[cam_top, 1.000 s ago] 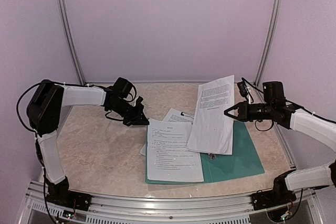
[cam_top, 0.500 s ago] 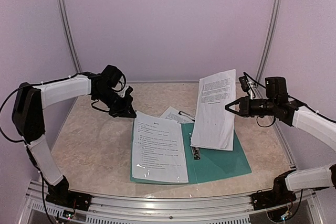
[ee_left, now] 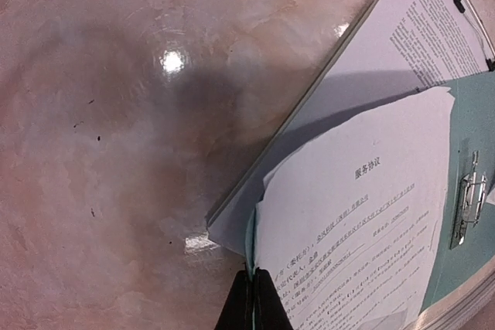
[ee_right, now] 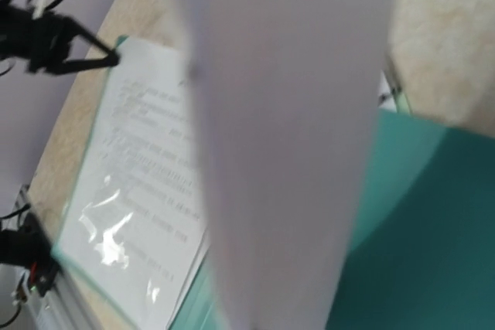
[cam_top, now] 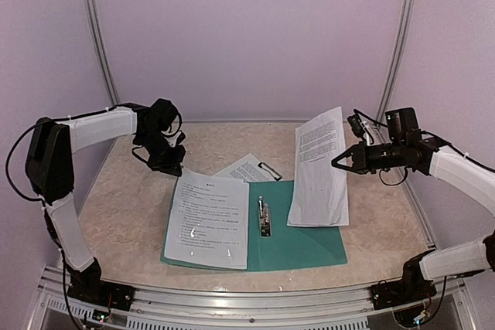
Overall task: Put the files into the folder
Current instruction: Adjust the folder with some files at the center of the board, then insert the spring clip onto the folder.
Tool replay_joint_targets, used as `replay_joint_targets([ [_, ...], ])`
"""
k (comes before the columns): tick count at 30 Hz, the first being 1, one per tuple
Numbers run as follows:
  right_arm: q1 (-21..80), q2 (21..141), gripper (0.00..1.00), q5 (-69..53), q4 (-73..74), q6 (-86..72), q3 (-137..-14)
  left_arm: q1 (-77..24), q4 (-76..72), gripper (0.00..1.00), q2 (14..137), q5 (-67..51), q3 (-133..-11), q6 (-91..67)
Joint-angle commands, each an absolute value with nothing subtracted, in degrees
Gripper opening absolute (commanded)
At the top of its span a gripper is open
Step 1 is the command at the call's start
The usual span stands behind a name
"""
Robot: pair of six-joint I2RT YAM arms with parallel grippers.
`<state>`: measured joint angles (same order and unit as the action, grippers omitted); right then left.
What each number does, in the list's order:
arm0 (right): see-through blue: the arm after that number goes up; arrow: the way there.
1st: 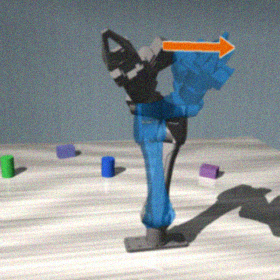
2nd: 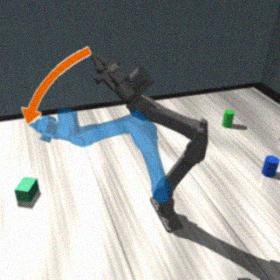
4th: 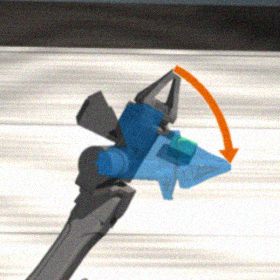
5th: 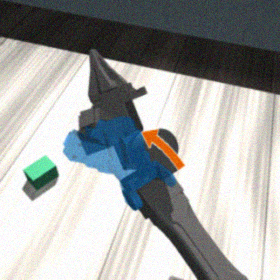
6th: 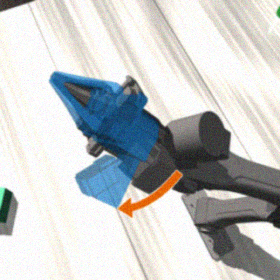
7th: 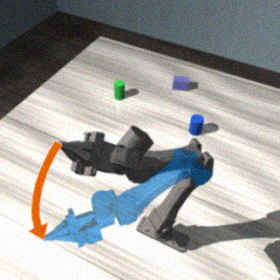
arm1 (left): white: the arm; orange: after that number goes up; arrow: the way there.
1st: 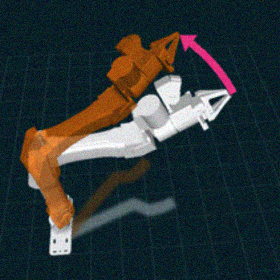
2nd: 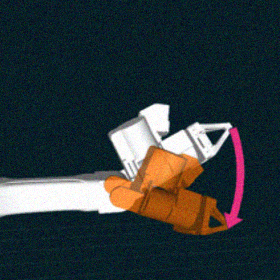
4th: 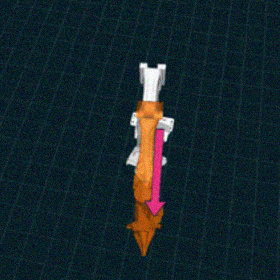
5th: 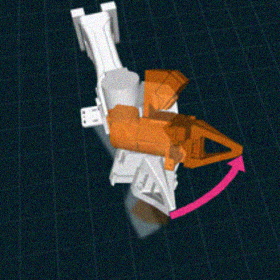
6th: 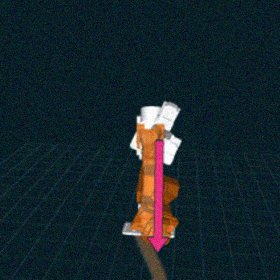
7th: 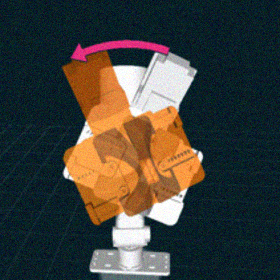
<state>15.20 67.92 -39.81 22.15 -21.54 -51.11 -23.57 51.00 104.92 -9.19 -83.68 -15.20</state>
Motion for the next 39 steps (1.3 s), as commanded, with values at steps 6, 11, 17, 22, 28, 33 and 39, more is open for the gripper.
replay_joint_targets([
  [6, 15.5, 65.9, 0.00, -48.0, 23.8, -26.2, -50.9, -21.7, 49.9, 0.05, 111.2, -2.2, -85.7, -12.8],
  [11, 20.9, 64.6, 0.00, -47.0, 18.8, -31.4, -50.1, -21.7, 49.8, 0.31, 112.1, -0.2, -85.7, -14.3],
  [17, 24.1, 64.6, 0.00, -46.4, 15.5, -35.1, -48.4, -21.7, 46.7, 0.64, 109.1, 3.1, -83.7, -16.3],
  [22, 24.2, 64.7, 0.00, -43.3, 17.9, -33.6, -46.8, -21.7, 45.7, 0.69, 105.7, 5.7, -82.8, -16.9],
  [28, 18.9, 68.6, 0.00, -39.8, 22.6, -27.0, -42.4, -23.3, 45.7, 0.70, 104.1, 7.3, -82.8, -17.1],
  [33, 16.5, 74.5, 0.00, -37.2, 26.3, -19.8, -40.2, -25.1, 46.3, 0.70, 103.6, 9.7, -83.1, -17.1],
  [39, 16.3, 79.5, 0.00, -34.6, 26.9, -15.7, -40.3, -26.7, 46.7, 0.70, 103.2, 10.9, -83.5, -17.2],
])
